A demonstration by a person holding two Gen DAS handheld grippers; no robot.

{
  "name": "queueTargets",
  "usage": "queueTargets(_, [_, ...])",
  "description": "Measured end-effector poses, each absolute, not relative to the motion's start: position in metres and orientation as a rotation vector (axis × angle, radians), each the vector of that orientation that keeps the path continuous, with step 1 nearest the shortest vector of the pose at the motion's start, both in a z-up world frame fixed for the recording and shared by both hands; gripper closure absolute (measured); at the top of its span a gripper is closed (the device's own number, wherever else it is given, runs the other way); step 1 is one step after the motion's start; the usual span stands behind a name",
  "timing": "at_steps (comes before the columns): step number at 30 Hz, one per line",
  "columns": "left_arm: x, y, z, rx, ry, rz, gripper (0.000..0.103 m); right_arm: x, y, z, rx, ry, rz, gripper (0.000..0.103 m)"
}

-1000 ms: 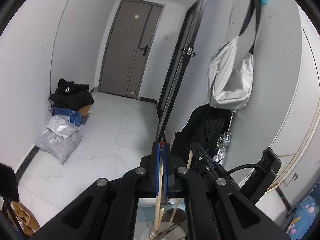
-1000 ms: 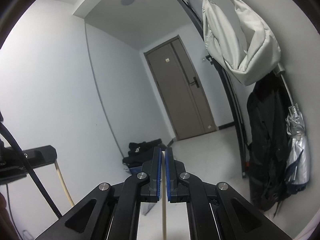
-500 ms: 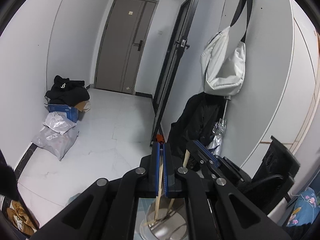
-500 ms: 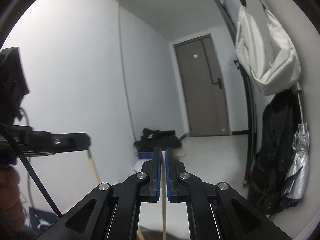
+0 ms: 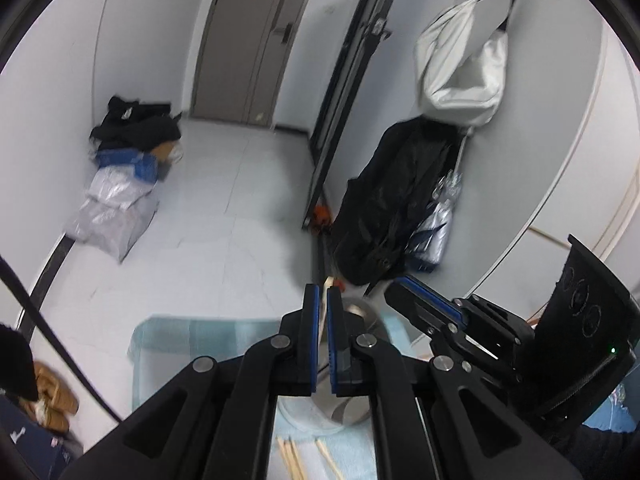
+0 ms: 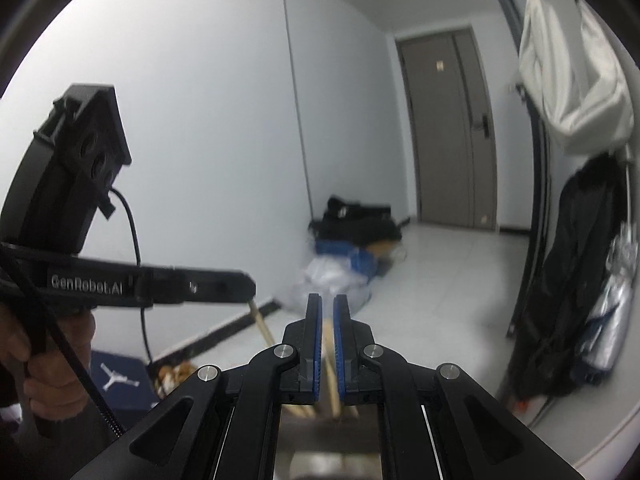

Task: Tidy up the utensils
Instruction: 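Lower chopsticks into the holder and open the right tool, then move both open tools down toward the loose chopsticks beside the holder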

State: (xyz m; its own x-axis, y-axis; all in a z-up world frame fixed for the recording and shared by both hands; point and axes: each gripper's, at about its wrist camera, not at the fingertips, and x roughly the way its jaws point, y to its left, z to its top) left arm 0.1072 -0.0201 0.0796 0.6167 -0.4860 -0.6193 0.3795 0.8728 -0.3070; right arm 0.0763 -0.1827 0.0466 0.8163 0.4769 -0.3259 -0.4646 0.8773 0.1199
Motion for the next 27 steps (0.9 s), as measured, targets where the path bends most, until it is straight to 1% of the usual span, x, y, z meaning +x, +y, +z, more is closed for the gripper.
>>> queueTargets(1, [0.105,-0.018,0.081,-0.163,0.764,-0.505,0.099,0.075,-0.183,0.044,0.039,0.382,0.505,0.096])
queueTargets(3, [0.096,-0.013,0.087,-0.160,0.741,-0.458,0.085,0.067,-0.184,0.044,0.045,0.396,0.493,0.095])
queueTargets(4, [0.092,-0.011,0.089,-0.159,0.723,-0.445,0.072,0.060,-0.187,0.045,0.055,0.391,0.484,0.094])
queueTargets(5, [0.086,-0.008,0.092,-0.161,0.705,-0.434,0.060,0.054,-0.190,0.047,0.068,0.385,0.476,0.086])
queueTargets(6, [0.080,-0.004,0.097,-0.165,0.686,-0.406,0.056,0.049,-0.192,0.049,0.081,0.381,0.467,0.076])
queueTargets(7, [0.075,-0.001,0.098,-0.168,0.675,-0.392,0.054,0.041,-0.196,0.051,0.099,0.373,0.458,0.072])
queueTargets(8, [0.071,0.001,0.100,-0.171,0.667,-0.383,0.054,0.034,-0.199,0.053,0.113,0.366,0.452,0.067])
queueTargets(10, [0.062,0.004,0.104,-0.171,0.659,-0.353,0.051,0.022,-0.203,0.057,0.125,0.359,0.440,0.065])
queueTargets(11, [0.056,0.005,0.106,-0.170,0.652,-0.340,0.047,0.016,-0.205,0.058,0.127,0.356,0.432,0.063])
queueTargets(13, [0.045,0.007,0.108,-0.174,0.631,-0.308,0.042,0.003,-0.208,0.063,0.135,0.346,0.423,0.057])
queueTargets(14, [0.038,0.008,0.109,-0.179,0.619,-0.301,0.039,-0.001,-0.209,0.065,0.136,0.343,0.419,0.052])
queueTargets(16, [0.029,0.009,0.108,-0.186,0.606,-0.280,0.034,-0.010,-0.210,0.070,0.137,0.333,0.406,0.048])
queueTargets(18, [0.018,0.011,0.107,-0.190,0.591,-0.267,0.031,-0.022,-0.209,0.072,0.139,0.325,0.394,0.037])
queueTargets(23, [-0.005,0.016,0.100,-0.200,0.562,-0.223,0.021,-0.048,-0.208,0.075,0.142,0.306,0.378,0.030])
queueTargets(27, [-0.021,0.022,0.087,-0.223,0.556,-0.212,0.019,-0.068,-0.204,0.072,0.138,0.299,0.372,0.027])
